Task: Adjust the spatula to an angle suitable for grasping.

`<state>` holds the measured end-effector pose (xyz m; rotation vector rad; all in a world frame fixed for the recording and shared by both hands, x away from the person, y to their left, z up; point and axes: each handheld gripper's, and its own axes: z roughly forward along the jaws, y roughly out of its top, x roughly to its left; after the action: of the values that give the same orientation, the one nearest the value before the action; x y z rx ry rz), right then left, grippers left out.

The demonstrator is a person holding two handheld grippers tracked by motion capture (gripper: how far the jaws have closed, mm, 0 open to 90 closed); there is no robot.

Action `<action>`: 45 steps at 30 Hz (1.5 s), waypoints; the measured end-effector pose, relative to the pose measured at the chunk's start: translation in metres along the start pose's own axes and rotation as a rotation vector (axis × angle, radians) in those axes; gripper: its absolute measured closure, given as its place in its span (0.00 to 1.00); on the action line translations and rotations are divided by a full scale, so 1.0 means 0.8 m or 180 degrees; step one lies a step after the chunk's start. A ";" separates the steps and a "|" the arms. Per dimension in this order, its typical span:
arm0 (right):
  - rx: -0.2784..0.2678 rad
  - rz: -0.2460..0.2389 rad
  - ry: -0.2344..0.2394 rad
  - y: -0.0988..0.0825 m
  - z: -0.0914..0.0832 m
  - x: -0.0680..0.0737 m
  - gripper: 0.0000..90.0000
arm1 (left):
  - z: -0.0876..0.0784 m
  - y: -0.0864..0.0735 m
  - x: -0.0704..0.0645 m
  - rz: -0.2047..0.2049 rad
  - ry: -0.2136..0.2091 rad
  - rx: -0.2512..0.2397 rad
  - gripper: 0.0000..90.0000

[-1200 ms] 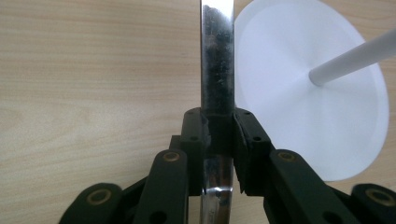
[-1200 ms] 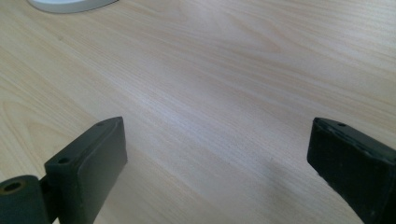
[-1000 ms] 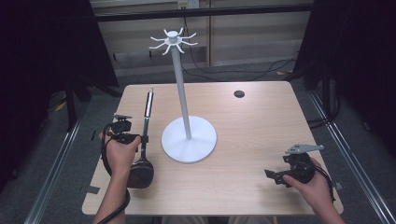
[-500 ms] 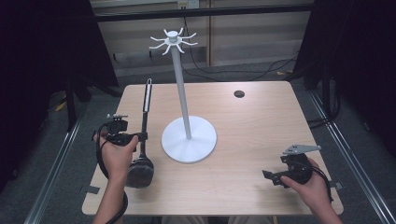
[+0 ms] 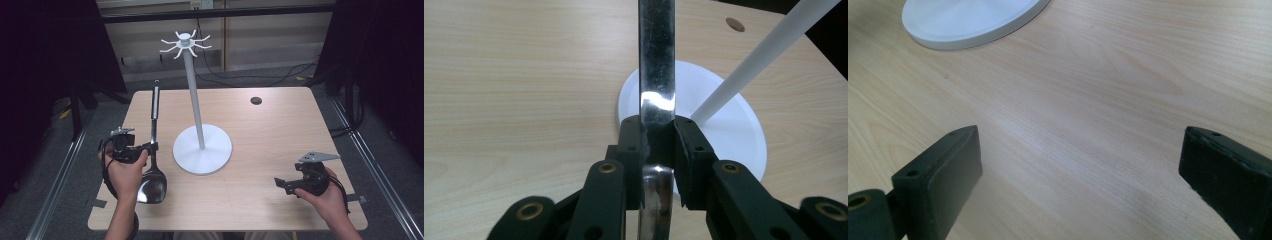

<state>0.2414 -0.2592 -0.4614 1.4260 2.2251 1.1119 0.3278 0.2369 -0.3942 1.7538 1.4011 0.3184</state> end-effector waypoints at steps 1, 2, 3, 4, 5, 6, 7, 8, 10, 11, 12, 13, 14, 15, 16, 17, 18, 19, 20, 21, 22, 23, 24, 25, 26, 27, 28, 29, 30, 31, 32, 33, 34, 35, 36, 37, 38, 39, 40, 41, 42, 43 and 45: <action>0.0000 0.0000 0.0000 0.000 0.000 0.000 0.03 | 0.000 0.000 0.000 0.0000 0.0000 0.0000 0.84; -0.0046 -0.0024 -0.0003 0.002 0.000 0.002 0.05 | -0.002 -0.001 -0.001 0.0006 -0.0019 -0.0030 0.84; -0.0062 -0.0023 0.0009 0.003 0.000 0.004 0.06 | -0.004 -0.001 -0.002 0.0006 -0.0035 -0.0072 0.84; -0.0062 -0.0023 0.0009 0.003 0.000 0.004 0.06 | -0.005 -0.002 -0.004 0.0005 -0.0036 -0.0101 0.84; -0.0098 -0.0040 0.0016 0.006 0.000 0.005 0.07 | -0.007 -0.002 -0.005 0.0016 -0.0038 -0.0116 0.84; -0.0098 -0.0040 0.0016 0.006 0.000 0.005 0.07 | -0.008 -0.003 -0.006 0.0023 -0.0020 -0.0138 0.84; -0.0101 -0.0045 0.0019 0.008 0.000 0.006 0.07 | -0.009 -0.003 -0.007 0.0039 -0.0025 -0.0155 0.84; -0.0115 -0.0039 0.0039 0.010 0.000 0.007 0.07 | -0.010 -0.004 -0.007 0.0059 -0.0022 -0.0166 0.84; -0.0112 -0.0051 0.0050 0.010 0.001 0.008 0.07 | -0.011 -0.005 -0.009 0.0059 -0.0032 -0.0202 0.84; -0.0107 -0.0051 0.0047 0.010 0.002 0.008 0.07 | -0.013 -0.005 -0.009 0.0073 -0.0044 -0.0226 0.84; -0.0101 -0.0045 0.0050 0.010 0.002 0.009 0.07 | -0.013 -0.006 -0.011 0.0077 -0.0051 -0.0253 0.84; -0.0105 -0.0041 0.0059 0.010 0.003 0.010 0.08 | -0.015 -0.007 -0.012 0.0096 -0.0039 -0.0286 0.84; -0.0119 -0.0060 0.0055 0.012 0.003 0.011 0.08 | -0.015 -0.007 -0.013 0.0096 -0.0036 -0.0307 0.84; -0.0119 -0.0060 0.0055 0.012 0.003 0.011 0.08 | -0.016 -0.008 -0.014 0.0110 -0.0053 -0.0317 0.84; -0.0149 -0.0068 0.0064 0.014 0.003 0.014 0.08 | -0.017 -0.010 -0.017 0.0134 -0.0069 -0.0330 0.84; -0.0149 -0.0068 0.0064 0.014 0.003 0.014 0.08 | -0.017 -0.010 -0.017 0.0134 -0.0069 -0.0330 0.84; -0.0161 -0.0072 0.0075 0.016 0.003 0.015 0.08 | -0.018 -0.010 -0.018 0.0156 -0.0081 -0.0327 0.84; -0.0168 -0.0080 0.0069 0.017 0.003 0.016 0.08 | -0.018 -0.011 -0.020 0.0172 -0.0077 -0.0353 0.84; -0.0209 -0.0079 0.0095 0.020 0.005 0.019 0.09 | -0.018 -0.012 -0.021 0.0172 -0.0084 -0.0362 0.84; -0.0209 -0.0079 0.0095 0.020 0.005 0.019 0.09 | -0.018 -0.013 -0.022 0.0167 -0.0091 -0.0373 0.84; -0.0226 -0.0076 0.0107 0.022 0.005 0.021 0.10 | -0.018 -0.014 -0.023 0.0158 -0.0112 -0.0405 0.84; -0.0270 -0.0099 0.0140 0.025 0.006 0.025 0.11 | -0.018 -0.015 -0.025 0.0205 -0.0123 -0.0419 0.84; -0.0287 -0.0115 0.0141 0.026 0.007 0.027 0.10 | -0.019 -0.015 -0.027 0.0223 -0.0137 -0.0449 0.84; -0.0293 -0.0108 0.0152 0.028 0.008 0.029 0.11 | -0.019 -0.015 -0.027 0.0223 -0.0137 -0.0449 0.84; -0.0293 -0.0108 0.0152 0.028 0.008 0.029 0.11 | -0.019 -0.015 -0.029 0.0226 -0.0159 -0.0463 0.84; -0.0302 -0.0107 0.0161 0.029 0.009 0.030 0.11 | -0.020 -0.015 -0.032 0.0237 -0.0172 -0.0488 0.84; -0.0328 -0.0108 0.0172 0.031 0.010 0.032 0.11 | -0.021 -0.015 -0.034 0.0263 -0.0181 -0.0504 0.84; -0.0351 -0.0109 0.0181 0.033 0.010 0.034 0.11 | -0.022 -0.015 -0.036 0.0283 -0.0171 -0.0516 0.84; -0.0378 -0.0105 0.0201 0.035 0.011 0.036 0.11 | -0.023 -0.015 -0.039 0.0278 -0.0186 -0.0567 0.84; -0.0378 -0.0105 0.0201 0.035 0.011 0.036 0.11 | -0.023 -0.015 -0.039 0.0278 -0.0186 -0.0567 0.84; -0.0380 -0.0119 0.0219 0.037 0.013 0.038 0.11 | -0.024 -0.015 -0.040 0.0290 -0.0171 -0.0589 0.84; -0.0380 -0.0119 0.0219 0.037 0.013 0.038 0.11 | -0.024 -0.015 -0.040 0.0290 -0.0175 -0.0591 0.84; -0.0379 -0.0125 0.0220 0.038 0.013 0.040 0.11 | -0.024 -0.015 -0.040 0.0293 -0.0185 -0.0604 0.84; -0.0374 -0.0120 0.0224 0.038 0.014 0.041 0.11 | -0.024 -0.015 -0.040 0.0293 -0.0184 -0.0615 0.84; -0.0382 -0.0130 0.0228 0.039 0.014 0.041 0.11 | -0.025 -0.015 -0.041 0.0300 -0.0180 -0.0623 0.84; -0.0394 -0.0126 0.0235 0.039 0.014 0.041 0.11 | -0.025 -0.015 -0.042 0.0309 -0.0166 -0.0636 0.84; -0.0402 -0.0124 0.0241 0.039 0.014 0.041 0.11 | -0.025 -0.015 -0.042 0.0299 -0.0174 -0.0654 0.84; -0.0420 -0.0120 0.0249 0.040 0.014 0.042 0.11 | -0.026 -0.015 -0.042 0.0307 -0.0190 -0.0656 0.84; -0.0420 -0.0120 0.0249 0.040 0.014 0.042 0.11 | -0.027 -0.016 -0.042 0.0271 -0.0207 -0.0685 0.84; -0.0420 -0.0112 0.0247 0.040 0.014 0.042 0.11 | -0.027 -0.016 -0.043 0.0265 -0.0206 -0.0717 0.84; -0.0427 -0.0122 0.0243 0.040 0.014 0.042 0.11 | -0.028 -0.016 -0.043 0.0281 -0.0193 -0.0735 0.84; -0.0428 -0.0124 0.0239 0.041 0.014 0.043 0.11 | -0.029 -0.016 -0.043 0.0285 -0.0190 -0.0749 0.84; -0.0443 -0.0164 0.0212 0.042 0.014 0.044 0.10 | -0.030 -0.016 -0.043 0.0294 -0.0193 -0.0774 0.84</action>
<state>0.2535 -0.2161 -0.4384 1.2865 2.1681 1.2869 0.2916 0.2173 -0.3789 1.6162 1.1876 0.4619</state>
